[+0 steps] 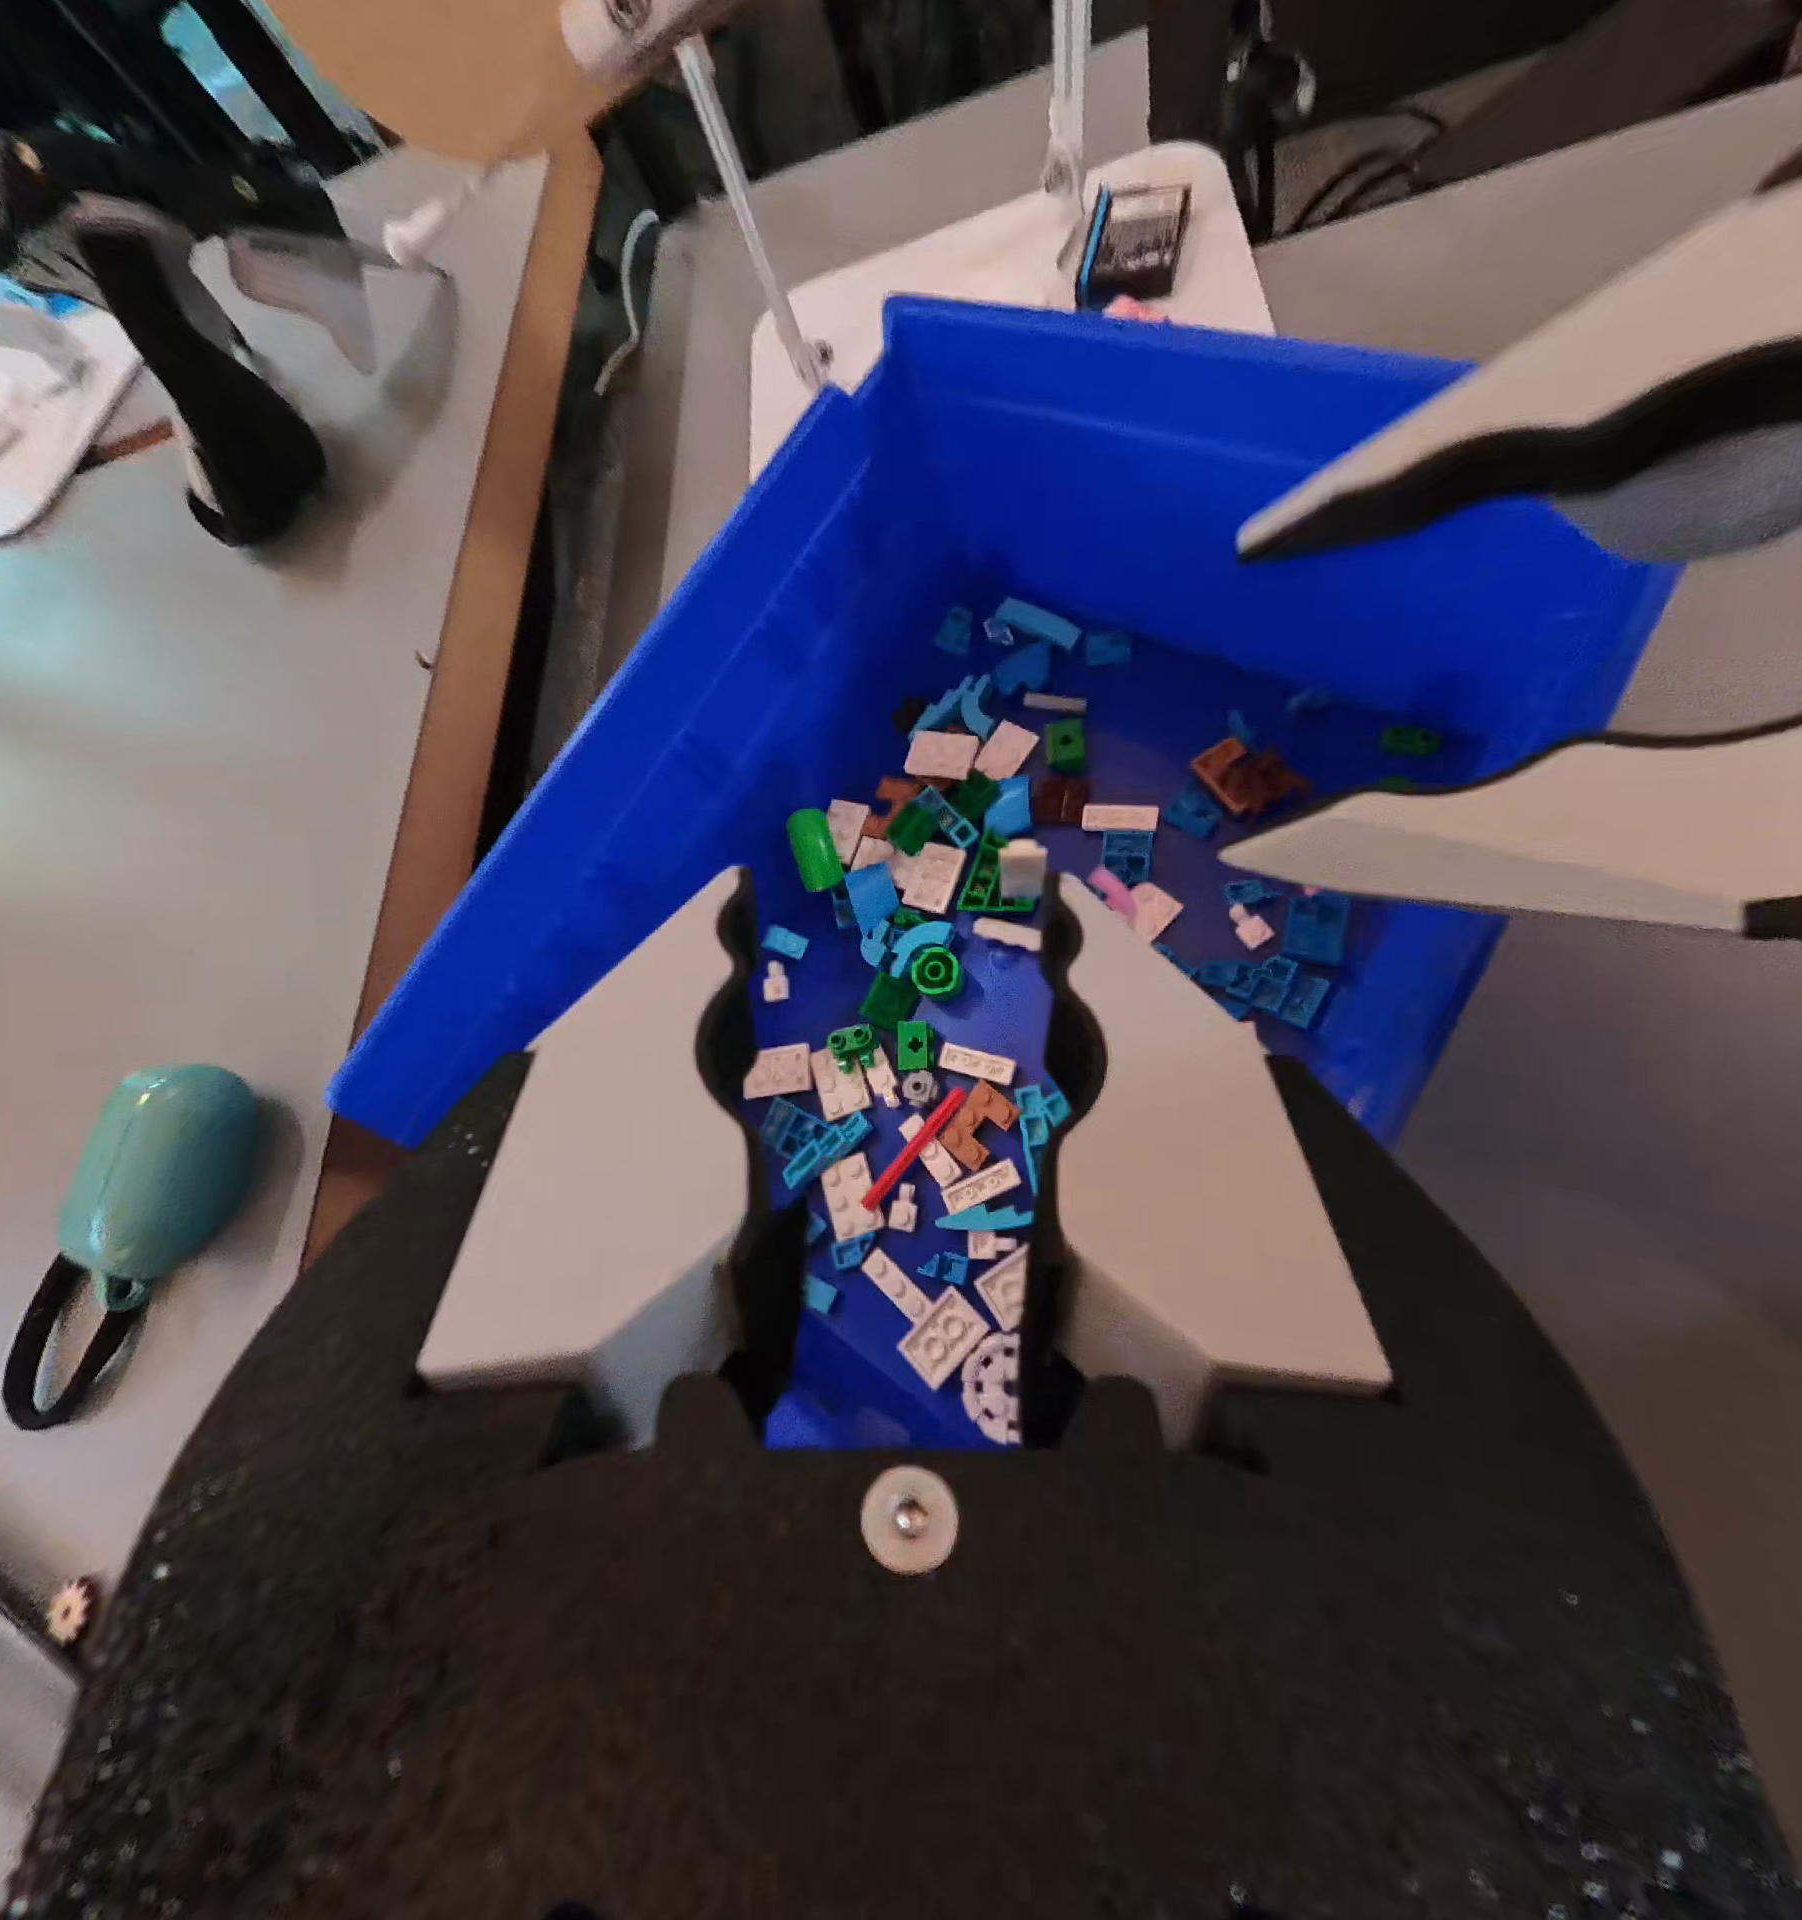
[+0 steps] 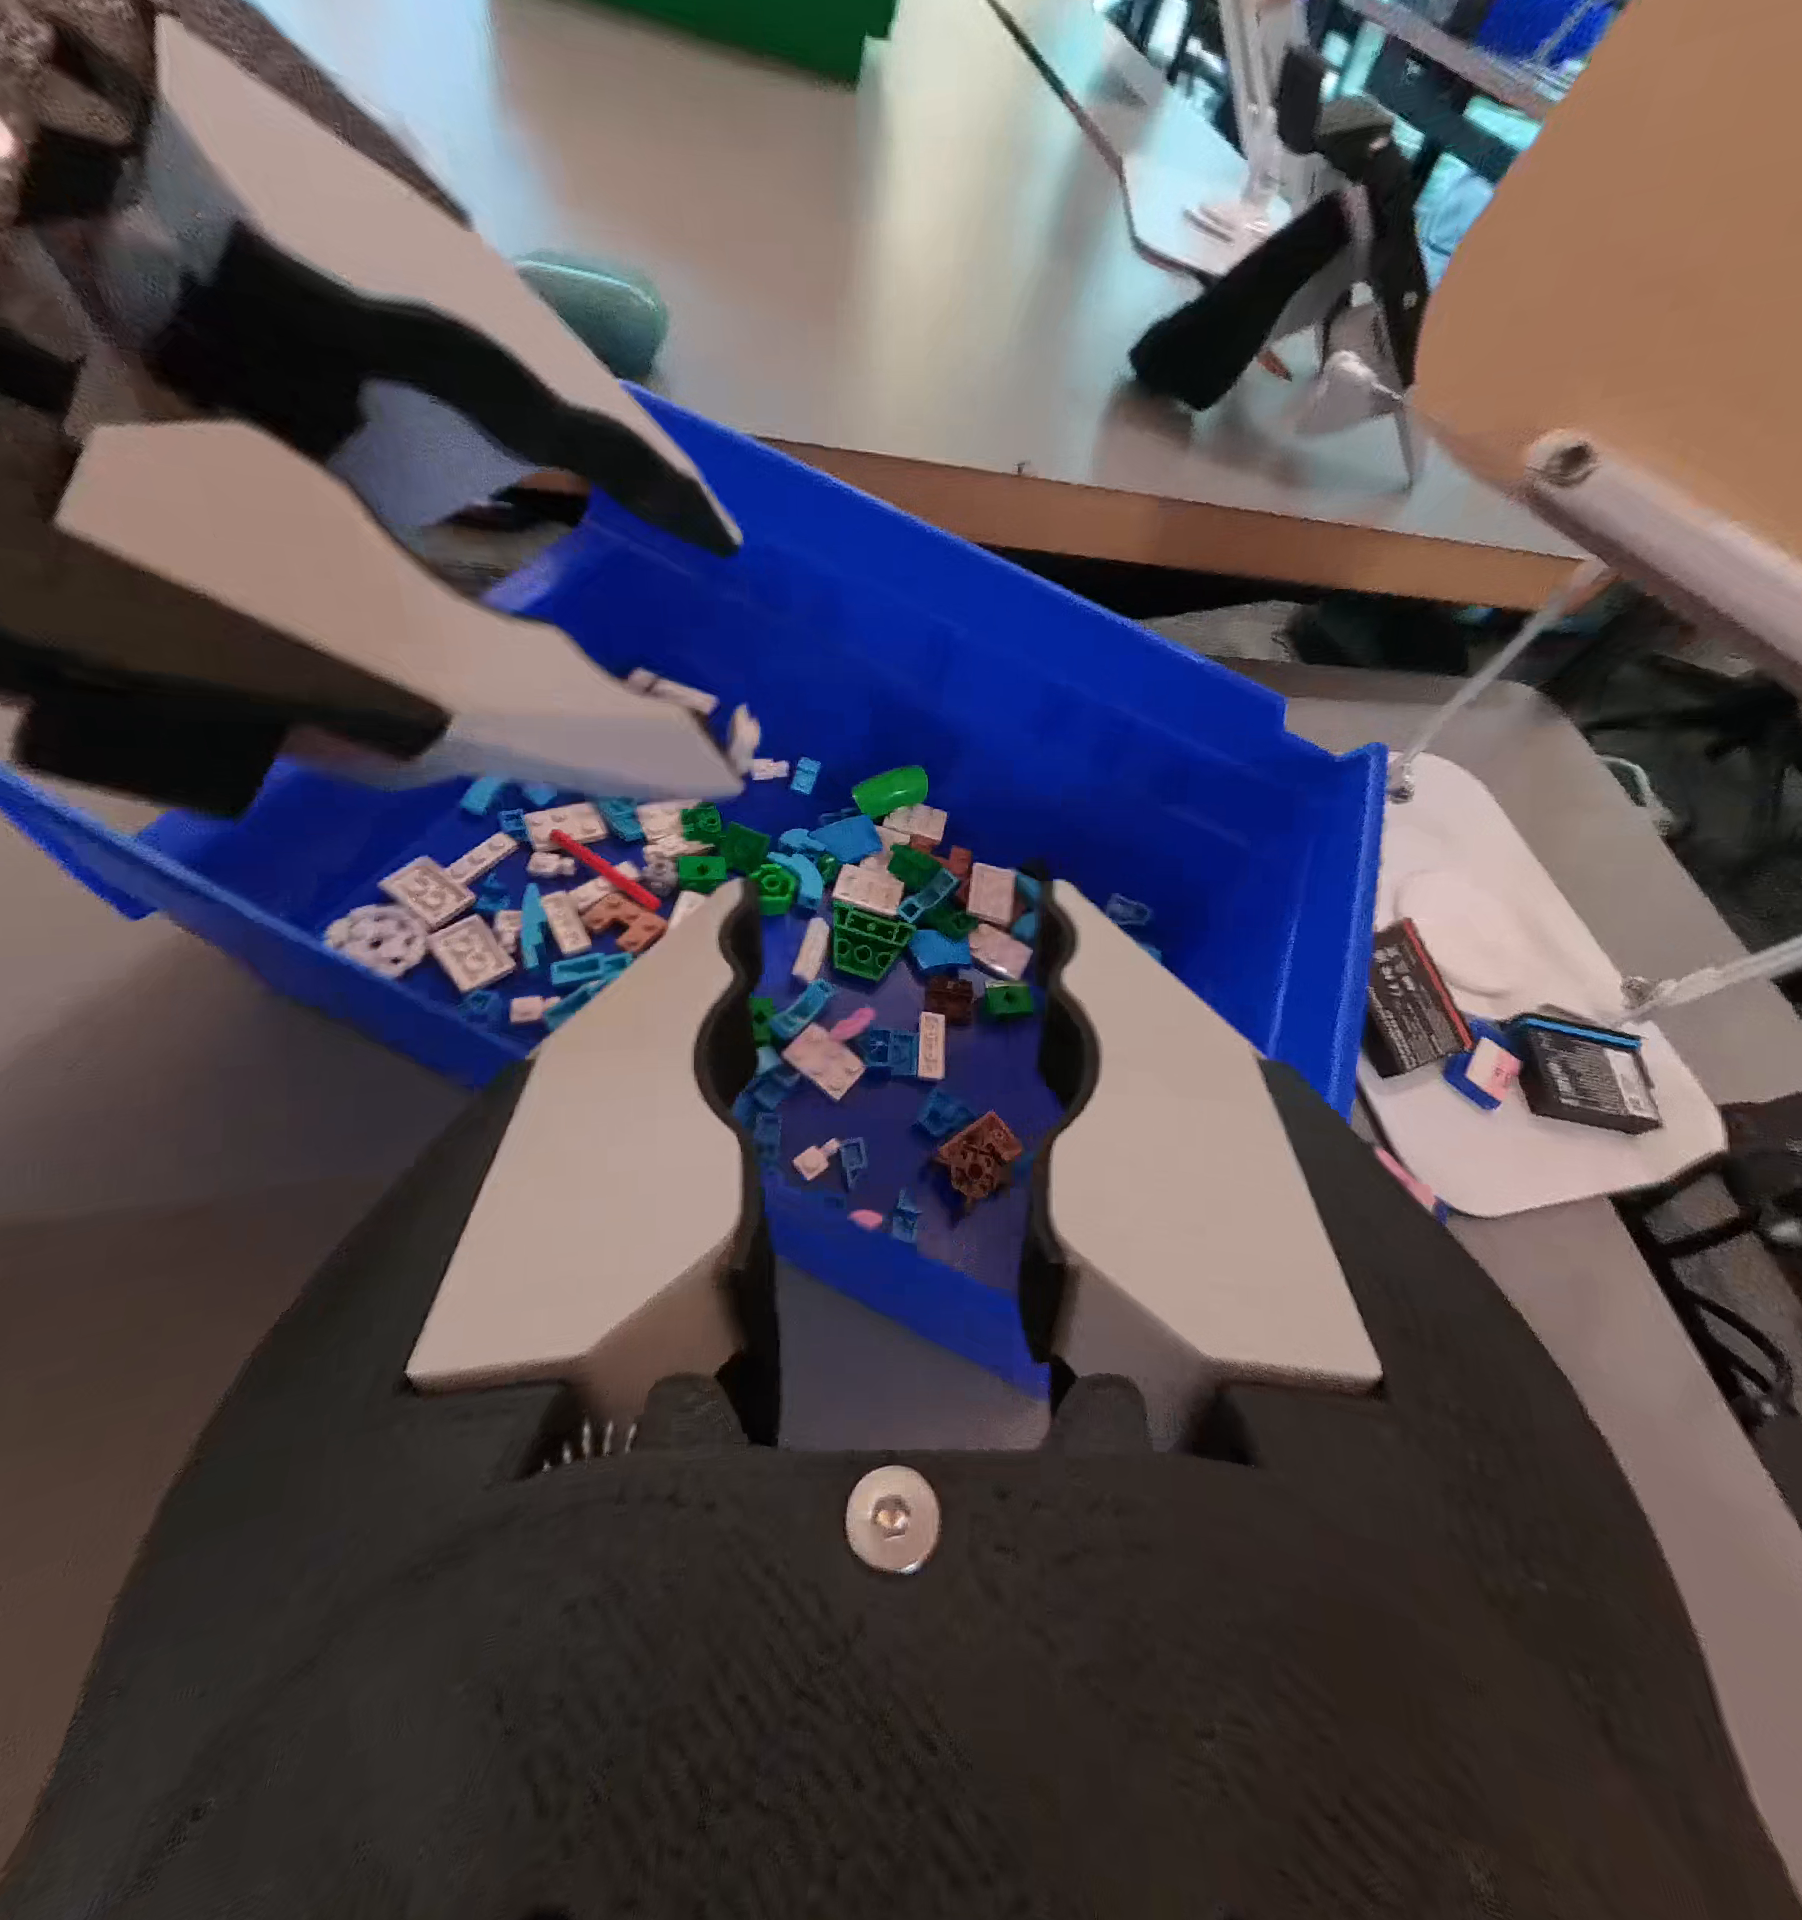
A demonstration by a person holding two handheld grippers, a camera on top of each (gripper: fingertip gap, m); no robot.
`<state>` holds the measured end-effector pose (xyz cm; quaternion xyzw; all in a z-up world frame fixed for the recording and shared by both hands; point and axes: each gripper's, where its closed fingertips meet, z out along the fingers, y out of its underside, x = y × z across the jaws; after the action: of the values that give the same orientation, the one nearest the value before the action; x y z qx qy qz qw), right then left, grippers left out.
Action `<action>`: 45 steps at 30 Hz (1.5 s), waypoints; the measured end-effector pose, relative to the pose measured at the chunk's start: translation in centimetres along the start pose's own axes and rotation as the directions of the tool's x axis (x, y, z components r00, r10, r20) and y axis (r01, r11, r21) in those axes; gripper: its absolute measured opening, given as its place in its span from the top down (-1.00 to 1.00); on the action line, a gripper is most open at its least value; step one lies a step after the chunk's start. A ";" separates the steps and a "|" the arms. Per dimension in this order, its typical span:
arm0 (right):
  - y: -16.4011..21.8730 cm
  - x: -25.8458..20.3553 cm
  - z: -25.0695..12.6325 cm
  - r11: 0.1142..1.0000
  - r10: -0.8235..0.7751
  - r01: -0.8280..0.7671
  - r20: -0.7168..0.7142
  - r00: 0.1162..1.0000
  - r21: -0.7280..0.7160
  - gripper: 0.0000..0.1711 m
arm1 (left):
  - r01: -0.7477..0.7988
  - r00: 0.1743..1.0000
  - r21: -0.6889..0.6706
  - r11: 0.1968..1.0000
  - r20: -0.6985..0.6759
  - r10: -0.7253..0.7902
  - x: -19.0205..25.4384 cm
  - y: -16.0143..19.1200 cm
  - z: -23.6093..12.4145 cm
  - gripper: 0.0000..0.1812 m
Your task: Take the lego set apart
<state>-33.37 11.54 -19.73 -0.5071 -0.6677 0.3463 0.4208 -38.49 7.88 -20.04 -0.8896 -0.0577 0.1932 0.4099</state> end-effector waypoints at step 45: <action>13.9 8.7 -48.4 0.816 0.169 0.439 -0.882 0.441 0.375 0.88 | 0.272 0.928 0.855 0.441 -0.354 0.113 24.4 -16.3 -5.5 0.20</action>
<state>15.02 25.14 -10.62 -0.4062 -0.2550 0.1700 0.8609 -12.99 21.04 -11.79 -0.5543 0.0862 0.0079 0.8278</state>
